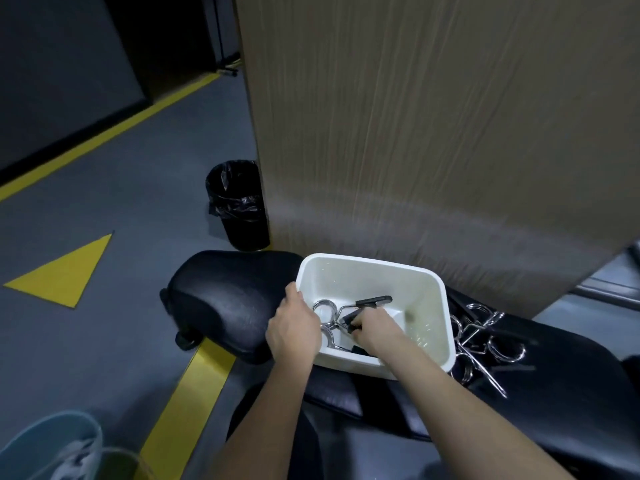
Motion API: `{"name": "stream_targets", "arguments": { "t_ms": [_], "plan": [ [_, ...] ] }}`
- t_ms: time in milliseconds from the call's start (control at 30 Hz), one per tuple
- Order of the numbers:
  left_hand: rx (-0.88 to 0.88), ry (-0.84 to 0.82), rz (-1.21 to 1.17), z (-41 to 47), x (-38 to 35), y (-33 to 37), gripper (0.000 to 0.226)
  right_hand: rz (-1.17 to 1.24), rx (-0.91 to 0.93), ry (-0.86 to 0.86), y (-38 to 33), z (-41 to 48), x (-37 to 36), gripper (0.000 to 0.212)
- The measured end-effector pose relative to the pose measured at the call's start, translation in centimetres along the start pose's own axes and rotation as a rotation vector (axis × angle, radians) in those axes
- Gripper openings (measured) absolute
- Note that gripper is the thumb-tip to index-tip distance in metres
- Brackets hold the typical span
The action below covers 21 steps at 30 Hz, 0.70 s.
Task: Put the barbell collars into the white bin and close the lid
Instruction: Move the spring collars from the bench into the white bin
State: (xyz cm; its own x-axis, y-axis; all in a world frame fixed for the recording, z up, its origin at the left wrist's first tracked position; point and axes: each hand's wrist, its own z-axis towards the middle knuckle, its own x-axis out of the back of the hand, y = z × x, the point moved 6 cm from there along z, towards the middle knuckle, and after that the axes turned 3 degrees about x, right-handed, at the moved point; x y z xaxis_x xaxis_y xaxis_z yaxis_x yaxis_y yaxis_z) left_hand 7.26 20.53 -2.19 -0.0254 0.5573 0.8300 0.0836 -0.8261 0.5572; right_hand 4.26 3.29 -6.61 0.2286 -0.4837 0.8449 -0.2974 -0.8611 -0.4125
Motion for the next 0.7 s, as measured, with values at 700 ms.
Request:
{"name": "stream_targets", "arguments": {
  "t_ms": [700],
  "plan": [
    [-0.472, 0.233, 0.300, -4.4, 1.1, 6.4, 0.018, 0.240, -0.166, 0.935, 15.6, -15.3, 11.3, 0.021]
  ]
}}
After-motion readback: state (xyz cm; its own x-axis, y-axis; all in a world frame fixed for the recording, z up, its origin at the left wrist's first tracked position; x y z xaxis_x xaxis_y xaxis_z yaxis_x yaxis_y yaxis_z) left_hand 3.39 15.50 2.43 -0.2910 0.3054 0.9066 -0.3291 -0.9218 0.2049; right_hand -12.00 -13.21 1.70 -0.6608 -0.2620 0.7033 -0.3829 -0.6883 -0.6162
